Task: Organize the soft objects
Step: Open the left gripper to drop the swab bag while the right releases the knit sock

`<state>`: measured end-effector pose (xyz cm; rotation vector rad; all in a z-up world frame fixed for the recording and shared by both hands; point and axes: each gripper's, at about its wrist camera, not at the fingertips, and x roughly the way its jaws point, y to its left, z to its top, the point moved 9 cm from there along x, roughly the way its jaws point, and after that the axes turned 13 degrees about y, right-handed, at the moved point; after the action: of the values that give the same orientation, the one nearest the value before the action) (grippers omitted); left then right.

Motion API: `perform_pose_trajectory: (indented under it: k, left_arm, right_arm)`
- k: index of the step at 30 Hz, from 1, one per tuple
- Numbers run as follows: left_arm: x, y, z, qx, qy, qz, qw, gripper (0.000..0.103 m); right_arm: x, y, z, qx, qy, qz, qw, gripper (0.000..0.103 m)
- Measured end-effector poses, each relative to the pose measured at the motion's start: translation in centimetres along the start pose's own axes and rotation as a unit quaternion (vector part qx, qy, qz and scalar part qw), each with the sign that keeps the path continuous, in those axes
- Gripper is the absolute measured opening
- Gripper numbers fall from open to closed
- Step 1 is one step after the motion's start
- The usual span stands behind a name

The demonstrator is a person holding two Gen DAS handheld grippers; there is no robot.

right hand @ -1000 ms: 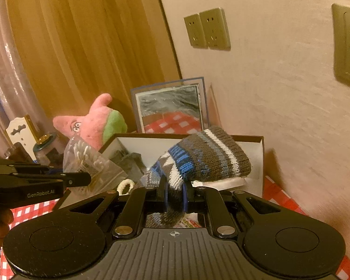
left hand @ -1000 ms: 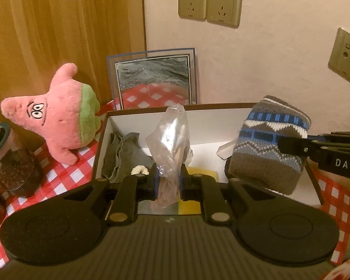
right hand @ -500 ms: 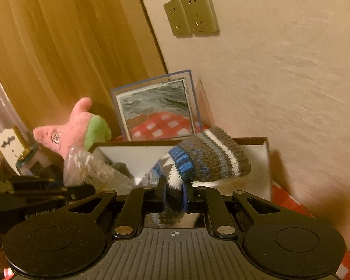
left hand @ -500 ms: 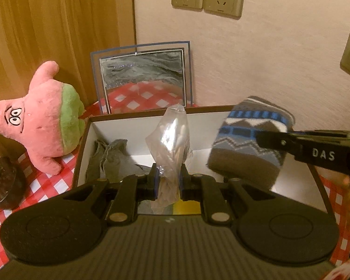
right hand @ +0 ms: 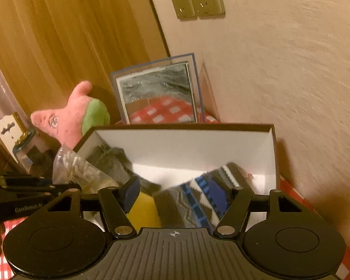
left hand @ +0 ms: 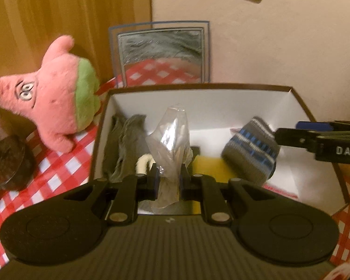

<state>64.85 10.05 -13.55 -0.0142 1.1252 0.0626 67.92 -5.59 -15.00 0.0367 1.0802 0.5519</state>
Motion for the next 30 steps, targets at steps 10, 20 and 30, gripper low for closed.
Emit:
perform_pose_trajectory:
  k: [10, 20, 30]
  left_arm:
    - [-0.7, 1.4, -2.5, -0.03, 0.022, -0.021, 0.9991, 0.015]
    - [-1.5, 1.3, -2.7, -0.037, 0.025, -0.026, 0.9987, 0.039]
    - [-2.8, 1.0, -3.8, -0.038, 0.021, -0.021, 0.9988, 0.039]
  right_arm:
    - [-0.8, 0.1, -2.3, -0.011, 0.023, -0.012, 1.0, 0.065]
    - [-2.1, 1.0, -3.0, -0.018, 0.024, -0.01, 1.0, 0.065]
    - [-3.3, 1.4, -3.9, -0.021, 0.026, -0.011, 0.999, 0.066]
